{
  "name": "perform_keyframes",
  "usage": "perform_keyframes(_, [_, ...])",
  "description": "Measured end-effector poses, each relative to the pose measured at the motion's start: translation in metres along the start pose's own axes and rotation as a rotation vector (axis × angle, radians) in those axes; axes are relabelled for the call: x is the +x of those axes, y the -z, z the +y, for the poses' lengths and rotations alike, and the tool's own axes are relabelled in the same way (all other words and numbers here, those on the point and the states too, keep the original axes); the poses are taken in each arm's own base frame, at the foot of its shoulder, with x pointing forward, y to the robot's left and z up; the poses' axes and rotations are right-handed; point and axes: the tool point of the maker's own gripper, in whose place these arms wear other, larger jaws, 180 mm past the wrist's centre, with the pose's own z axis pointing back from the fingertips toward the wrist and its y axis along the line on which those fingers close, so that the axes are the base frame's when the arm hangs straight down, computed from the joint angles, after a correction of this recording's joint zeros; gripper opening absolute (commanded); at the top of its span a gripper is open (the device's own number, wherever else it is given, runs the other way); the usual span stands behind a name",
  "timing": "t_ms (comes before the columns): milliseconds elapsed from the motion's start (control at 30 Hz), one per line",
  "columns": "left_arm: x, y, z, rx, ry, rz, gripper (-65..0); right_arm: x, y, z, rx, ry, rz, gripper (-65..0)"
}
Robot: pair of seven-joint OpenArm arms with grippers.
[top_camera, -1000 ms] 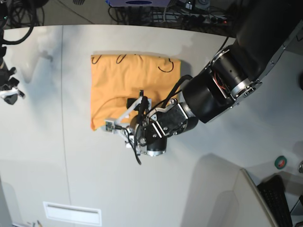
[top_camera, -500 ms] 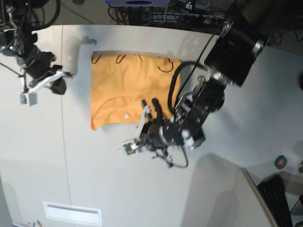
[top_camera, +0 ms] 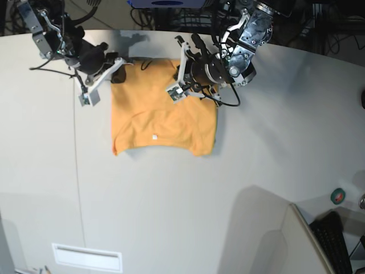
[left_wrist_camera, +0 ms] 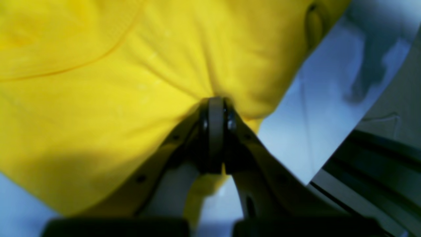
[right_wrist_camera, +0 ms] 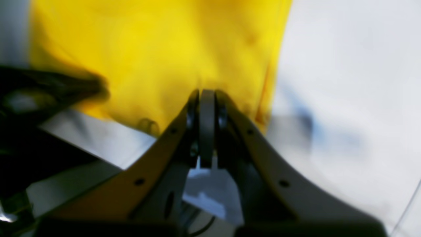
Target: Layout the t-shirt on the table in an organized manner, then fold the t-shirt properly
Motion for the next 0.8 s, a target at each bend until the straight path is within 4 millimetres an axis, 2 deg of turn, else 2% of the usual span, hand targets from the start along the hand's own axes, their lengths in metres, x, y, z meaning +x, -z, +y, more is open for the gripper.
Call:
perform_keyframes(33, [0.000, 0.002, 0.001, -0.008, -0.011, -0.002, -65.0, -0.005, 0.005, -0.005, -0.010, 0.006, 0.002, -65.0])
perform_keyframes(100, [0.000, 0.006, 0.004, -0.013, -0.016, 0.000, -65.0, -0.001, 0.008, -0.004, -0.007, 0.001, -0.037, -65.0])
perform_keyframes(200, [0.006, 0.004, 0.007, -0.003, -0.007, -0.024, -65.0, 0.000, 0.006, 0.000, -0.006, -0.012, -0.071, -65.0])
perform_keyframes(267, [0.017, -0.007, 0.011, 0.030, 0.024, -0.042, -65.0, -0.001, -0.004, 0.006, 0.010, -0.012, -0.081, -65.0])
perform_keyframes(367, [0.052, -0.033, 0.021, 0.091, 0.046, -0.163, -65.0, 0.008, -0.027, 0.001, -0.007, -0.010, -0.127, -65.0])
perform_keyframes(467, [0.061, -0.055, 0.032, 0.151, 0.019, -0.221, -65.0, 0.023, -0.052, -0.011, -0.043, -0.034, -0.180, -65.0])
perform_keyframes(500, [0.057, -0.061, 0.036, 0.175, 0.008, -0.220, -65.0, 0.024, -0.060, -0.015, -0.055, -0.040, -0.189, -65.0])
perform_keyframes(567, [0.038, -0.074, 0.045, 0.219, -0.041, -0.204, -65.0, 0.011, -0.074, -0.022, -0.076, -0.036, -0.168, -65.0])
perform_keyframes(667, [-0.005, -0.094, 0.057, 0.287, -0.114, -0.139, -65.0, -0.016, -0.094, -0.032, -0.105, -0.007, -0.119, -65.0])
perform_keyframes(800, [-0.070, -0.115, 0.054, 0.339, -0.213, -0.016, -65.0, -0.039, -0.118, -0.058, -0.191, 0.033, -0.098, -65.0])
